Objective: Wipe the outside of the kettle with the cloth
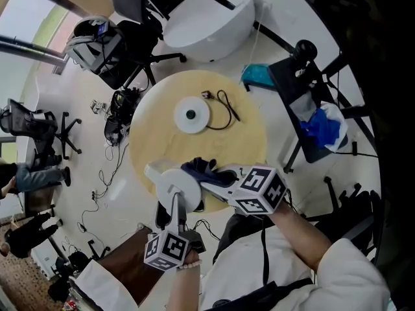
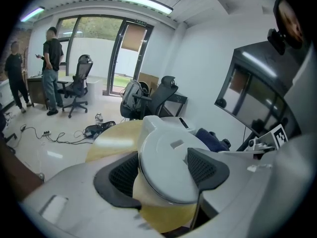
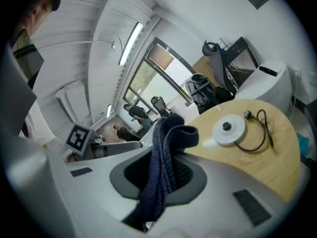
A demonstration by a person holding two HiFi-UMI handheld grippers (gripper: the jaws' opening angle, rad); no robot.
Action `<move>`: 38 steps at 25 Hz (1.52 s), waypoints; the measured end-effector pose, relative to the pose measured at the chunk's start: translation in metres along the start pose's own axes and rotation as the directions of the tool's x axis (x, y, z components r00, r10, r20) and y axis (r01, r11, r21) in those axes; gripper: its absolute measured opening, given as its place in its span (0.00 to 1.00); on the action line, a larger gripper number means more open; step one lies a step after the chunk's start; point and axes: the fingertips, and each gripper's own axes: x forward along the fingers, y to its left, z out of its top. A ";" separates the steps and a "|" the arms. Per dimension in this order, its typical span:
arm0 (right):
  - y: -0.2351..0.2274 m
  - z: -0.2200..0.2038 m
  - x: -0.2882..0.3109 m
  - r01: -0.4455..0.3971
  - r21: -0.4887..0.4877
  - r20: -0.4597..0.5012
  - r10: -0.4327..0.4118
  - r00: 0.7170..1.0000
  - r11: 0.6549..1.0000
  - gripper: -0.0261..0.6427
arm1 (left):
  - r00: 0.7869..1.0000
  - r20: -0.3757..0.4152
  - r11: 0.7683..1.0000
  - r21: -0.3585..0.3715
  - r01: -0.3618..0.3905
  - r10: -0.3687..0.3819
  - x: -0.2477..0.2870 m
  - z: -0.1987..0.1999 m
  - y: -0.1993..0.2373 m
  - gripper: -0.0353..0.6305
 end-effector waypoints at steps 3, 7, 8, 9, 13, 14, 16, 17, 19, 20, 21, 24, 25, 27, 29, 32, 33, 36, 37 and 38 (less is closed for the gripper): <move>0.009 0.000 -0.003 -0.009 0.001 0.017 0.009 1.000 1.000 0.14 | 1.000 0.014 1.000 -0.018 -0.010 0.011 0.000 0.001 0.001 0.53; -0.021 -0.026 0.007 0.070 0.027 -0.033 -0.069 0.997 0.997 0.14 | 1.000 0.012 0.998 -0.066 -0.022 0.023 0.000 0.000 0.000 0.54; -0.034 -0.037 0.012 0.100 0.035 -0.058 -0.098 0.994 0.994 0.14 | 1.000 0.010 0.997 -0.077 -0.024 0.025 0.000 0.000 -0.001 0.54; -0.046 -0.048 0.017 0.124 0.049 -0.080 -0.120 0.990 0.991 0.14 | 1.000 0.007 0.996 -0.084 -0.026 0.027 0.000 -0.001 -0.001 0.54; -0.091 -0.089 0.036 0.204 0.122 -0.158 -0.184 0.970 0.971 0.14 | 1.000 -0.008 0.996 -0.090 -0.016 0.015 -0.002 -0.003 -0.003 0.54; -0.100 -0.098 0.040 0.223 0.136 -0.174 -0.198 0.965 0.965 0.14 | 1.000 -0.010 0.996 -0.090 -0.011 0.010 -0.003 -0.003 -0.004 0.54; -0.117 -0.113 0.046 0.255 0.161 -0.203 -0.220 0.954 0.954 0.14 | 1.000 -0.010 0.996 -0.092 -0.008 0.007 -0.004 -0.004 -0.005 0.53; -0.125 -0.121 0.049 0.271 0.171 -0.221 -0.232 0.947 0.947 0.14 | 1.000 -0.010 0.996 -0.092 -0.008 0.007 -0.005 -0.004 -0.005 0.53; -0.140 -0.136 0.054 0.308 0.183 -0.262 -0.255 0.931 0.934 0.14 | 1.000 -0.010 0.995 -0.096 -0.008 0.007 -0.005 -0.004 -0.005 0.53; -0.146 -0.141 0.056 0.322 0.184 -0.279 -0.264 0.923 0.929 0.14 | 1.000 -0.010 0.995 -0.100 -0.007 0.006 -0.004 -0.004 -0.004 0.53; -0.149 -0.144 0.057 0.329 0.185 -0.290 -0.269 0.918 0.926 0.14 | 1.000 -0.010 0.994 -0.108 -0.006 0.005 -0.004 -0.004 -0.004 0.53; -0.142 -0.139 0.056 0.316 0.169 -0.290 -0.259 0.921 0.934 0.14 | 1.000 -0.008 0.990 -0.140 0.003 -0.004 -0.003 -0.003 -0.004 0.53; -0.134 -0.132 0.053 0.299 0.160 -0.279 -0.247 0.928 0.941 0.14 | 1.000 -0.005 0.988 -0.152 0.009 -0.010 -0.004 -0.002 -0.003 0.53; -0.111 -0.114 0.046 0.244 0.157 -0.229 -0.205 0.952 0.957 0.14 | 1.000 0.004 0.984 -0.176 0.027 -0.027 -0.004 -0.001 -0.002 0.54; -0.085 -0.093 0.035 0.170 0.179 -0.152 -0.144 0.978 0.969 0.14 | 0.999 0.011 0.982 -0.187 0.039 -0.037 -0.005 -0.001 0.000 0.54; -0.045 -0.059 0.013 0.062 0.203 -0.028 -0.057 0.998 0.977 0.14 | 0.999 0.013 0.984 -0.168 0.053 -0.051 -0.004 -0.002 0.004 0.49; -0.032 -0.049 0.006 0.032 0.199 0.004 -0.034 0.999 0.979 0.14 | 0.998 0.013 0.986 -0.157 0.062 -0.060 -0.004 -0.003 0.005 0.49; 0.000 -0.024 -0.008 -0.031 0.181 0.082 0.016 0.996 0.983 0.14 | 0.997 0.015 0.989 -0.123 0.078 -0.077 -0.003 -0.003 0.005 0.50; 0.007 -0.018 -0.011 -0.043 0.176 0.103 0.025 0.994 0.983 0.14 | 0.997 0.017 0.990 -0.112 0.081 -0.079 -0.003 -0.003 0.005 0.50; 0.012 -0.014 -0.014 -0.047 0.172 0.118 0.026 0.993 0.984 0.14 | 0.996 0.019 0.992 -0.099 0.084 -0.083 -0.003 -0.003 0.005 0.50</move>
